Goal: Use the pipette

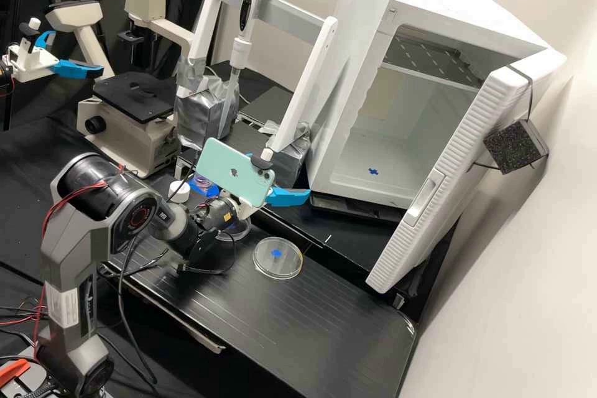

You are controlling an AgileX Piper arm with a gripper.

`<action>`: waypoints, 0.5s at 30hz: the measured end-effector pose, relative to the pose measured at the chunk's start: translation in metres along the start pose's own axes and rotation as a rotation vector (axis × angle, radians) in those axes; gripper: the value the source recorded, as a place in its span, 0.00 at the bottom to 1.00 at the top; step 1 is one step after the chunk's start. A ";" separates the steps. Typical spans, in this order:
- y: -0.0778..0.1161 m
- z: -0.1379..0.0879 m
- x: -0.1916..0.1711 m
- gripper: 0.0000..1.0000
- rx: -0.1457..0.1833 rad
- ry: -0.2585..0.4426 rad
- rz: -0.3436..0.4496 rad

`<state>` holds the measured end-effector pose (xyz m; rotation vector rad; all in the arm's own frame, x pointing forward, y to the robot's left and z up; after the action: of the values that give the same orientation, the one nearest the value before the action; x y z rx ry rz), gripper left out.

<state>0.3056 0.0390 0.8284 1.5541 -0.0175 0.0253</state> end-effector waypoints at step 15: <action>0.013 0.006 -0.031 1.00 0.038 -0.002 0.023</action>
<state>0.2741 0.0335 0.8408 1.5915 -0.0366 0.0422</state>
